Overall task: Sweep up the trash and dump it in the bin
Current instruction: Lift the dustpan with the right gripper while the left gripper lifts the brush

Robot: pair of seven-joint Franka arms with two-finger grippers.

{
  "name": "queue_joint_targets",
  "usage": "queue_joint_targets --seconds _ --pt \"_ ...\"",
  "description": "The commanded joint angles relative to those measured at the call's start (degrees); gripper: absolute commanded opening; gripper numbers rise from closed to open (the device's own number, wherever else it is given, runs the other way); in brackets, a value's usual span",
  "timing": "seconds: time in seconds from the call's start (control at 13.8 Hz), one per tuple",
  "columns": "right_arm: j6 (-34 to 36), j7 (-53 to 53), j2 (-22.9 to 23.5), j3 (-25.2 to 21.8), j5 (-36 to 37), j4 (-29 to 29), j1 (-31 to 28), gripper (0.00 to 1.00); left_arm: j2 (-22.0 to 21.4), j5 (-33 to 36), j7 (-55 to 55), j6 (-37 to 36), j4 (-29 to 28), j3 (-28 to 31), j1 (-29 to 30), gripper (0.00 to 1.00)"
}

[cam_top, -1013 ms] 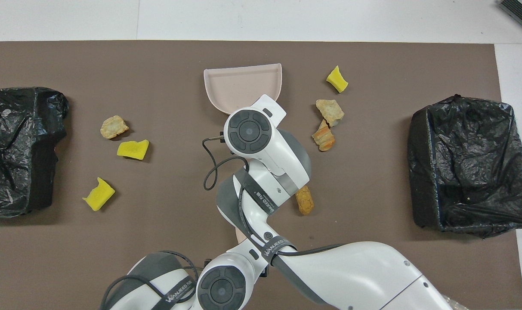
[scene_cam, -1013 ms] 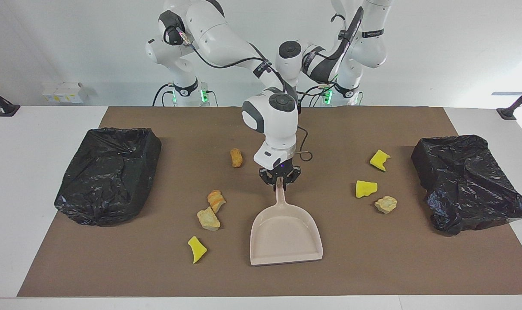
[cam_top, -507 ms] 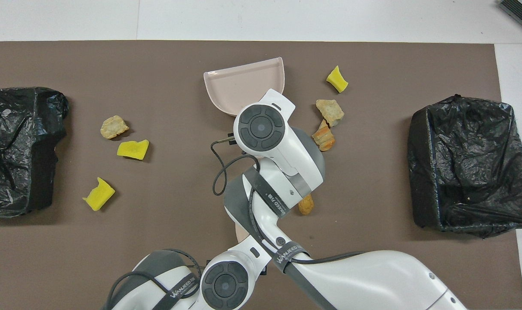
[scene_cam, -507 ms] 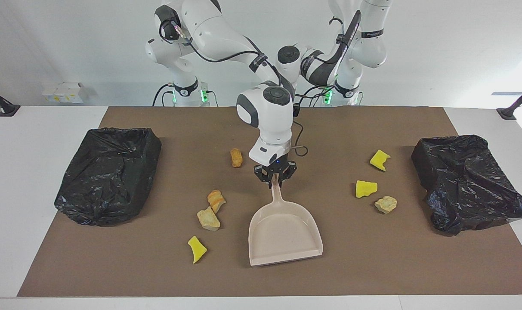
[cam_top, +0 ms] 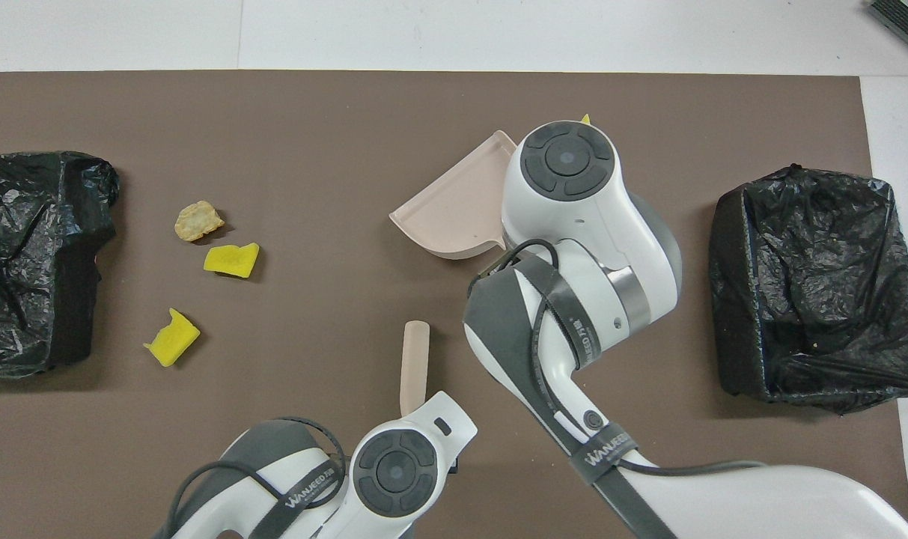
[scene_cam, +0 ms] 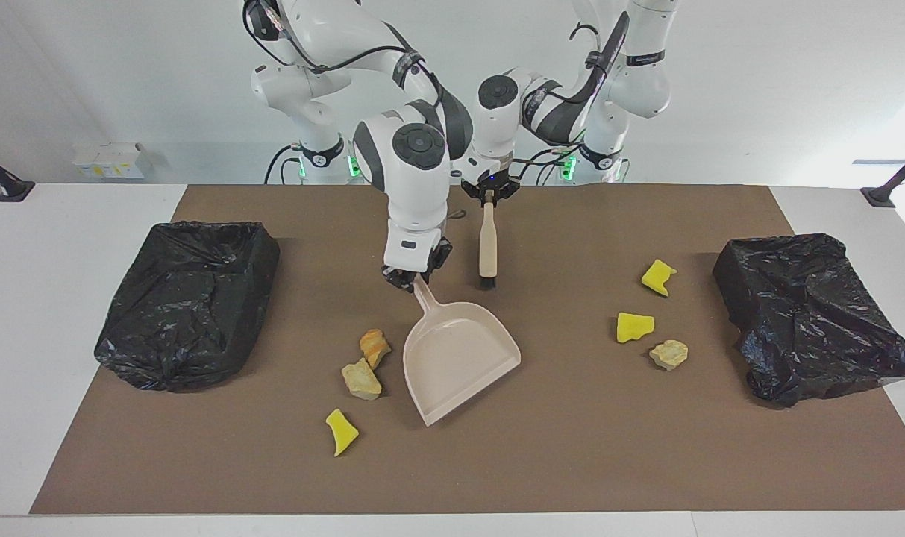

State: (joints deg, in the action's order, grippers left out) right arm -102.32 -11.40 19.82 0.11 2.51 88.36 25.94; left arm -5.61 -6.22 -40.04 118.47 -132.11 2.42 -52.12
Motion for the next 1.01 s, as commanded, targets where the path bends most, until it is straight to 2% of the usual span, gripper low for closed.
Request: queue_joint_targets --seconds 0.0,0.14,0.29,0.58,0.65,0.8,0.94 --pt "4.12 -10.45 -3.46 0.51 -1.19 2.17 -1.95 0.00 -3.52 -1.07 4.44 -6.90 2.55 0.22 6.39 0.00" --pt "6.50 -15.91 -3.91 0.51 -0.75 2.34 -2.56 0.00 -4.58 -0.73 5.49 -15.42 6.06 0.31 11.31 0.00" --pt "6.69 -20.14 -4.78 0.51 -0.14 3.65 -2.13 0.00 -5.90 -0.37 11.19 -19.57 7.56 0.31 15.45 0.00" --pt "1.00 -24.01 -8.29 0.59 0.13 10.32 -0.02 0.00 -6.52 10.59 11.47 -25.20 11.87 0.39 17.31 0.00" --pt "-1.37 -25.15 -9.08 0.59 0.13 12.17 0.77 0.00 -6.61 11.48 11.56 -25.47 11.88 0.31 19.84 0.00" --pt "-5.33 -29.54 -10.49 0.59 0.13 15.51 1.30 0.00 -6.09 11.49 12.17 -21.55 11.35 0.31 25.11 0.00" --pt "-6.84 -34.29 -11.20 0.59 0.13 17.63 1.30 0.00 -5.47 11.67 16.99 -18.19 11.26 0.39 29.42 0.00"
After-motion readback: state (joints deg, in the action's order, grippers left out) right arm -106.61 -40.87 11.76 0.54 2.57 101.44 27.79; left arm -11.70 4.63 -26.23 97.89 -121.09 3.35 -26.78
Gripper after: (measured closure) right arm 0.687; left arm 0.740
